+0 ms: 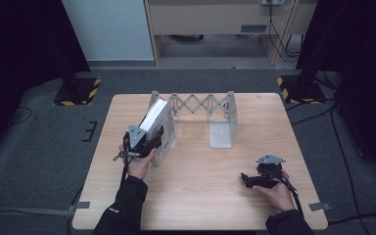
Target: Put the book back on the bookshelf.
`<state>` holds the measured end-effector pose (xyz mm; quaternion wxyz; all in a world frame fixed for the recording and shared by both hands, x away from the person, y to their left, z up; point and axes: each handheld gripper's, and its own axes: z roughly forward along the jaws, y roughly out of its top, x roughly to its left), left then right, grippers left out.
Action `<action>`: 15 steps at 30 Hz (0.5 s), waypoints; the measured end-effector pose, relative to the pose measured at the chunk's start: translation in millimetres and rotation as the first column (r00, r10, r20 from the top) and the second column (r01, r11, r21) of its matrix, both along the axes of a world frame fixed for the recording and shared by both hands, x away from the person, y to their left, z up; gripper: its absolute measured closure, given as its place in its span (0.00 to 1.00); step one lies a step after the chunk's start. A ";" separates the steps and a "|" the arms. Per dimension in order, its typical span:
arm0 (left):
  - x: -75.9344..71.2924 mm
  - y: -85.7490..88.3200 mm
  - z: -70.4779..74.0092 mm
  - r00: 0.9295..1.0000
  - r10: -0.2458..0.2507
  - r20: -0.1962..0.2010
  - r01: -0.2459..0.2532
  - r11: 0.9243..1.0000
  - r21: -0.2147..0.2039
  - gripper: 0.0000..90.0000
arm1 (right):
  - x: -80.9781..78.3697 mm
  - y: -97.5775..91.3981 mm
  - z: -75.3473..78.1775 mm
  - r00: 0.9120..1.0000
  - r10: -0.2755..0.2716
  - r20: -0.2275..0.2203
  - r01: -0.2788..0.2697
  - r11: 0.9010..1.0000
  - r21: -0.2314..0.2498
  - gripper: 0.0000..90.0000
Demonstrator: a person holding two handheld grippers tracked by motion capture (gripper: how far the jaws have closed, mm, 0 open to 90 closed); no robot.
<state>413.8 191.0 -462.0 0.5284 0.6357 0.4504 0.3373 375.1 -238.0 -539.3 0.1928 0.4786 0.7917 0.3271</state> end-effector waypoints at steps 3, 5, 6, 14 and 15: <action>-2.2 1.8 -0.6 1.000 0.000 -0.026 0.000 1.000 -0.018 0.48 | 0.0 0.1 -0.1 1.000 -0.001 0.001 0.001 1.000 0.000 0.01; -4.5 1.8 -1.4 0.999 -0.011 -0.034 0.010 1.000 -0.011 0.47 | 0.0 0.1 -0.1 1.000 0.000 0.001 0.000 1.000 0.000 0.01; -5.6 1.5 -1.8 0.999 -0.015 -0.036 0.015 1.000 -0.001 0.46 | -0.2 0.2 0.0 1.000 -0.001 -0.002 0.001 1.000 0.001 0.01; -25.5 15.3 -10.4 0.995 -0.058 -0.078 0.062 0.997 0.048 0.40 | -0.4 0.5 0.0 1.000 -0.003 -0.001 0.003 1.000 0.004 0.01; -27.0 18.1 -12.3 0.995 -0.061 -0.085 0.065 0.997 0.043 0.40 | -0.4 0.6 -0.1 1.000 -0.004 0.001 0.004 1.000 0.004 0.01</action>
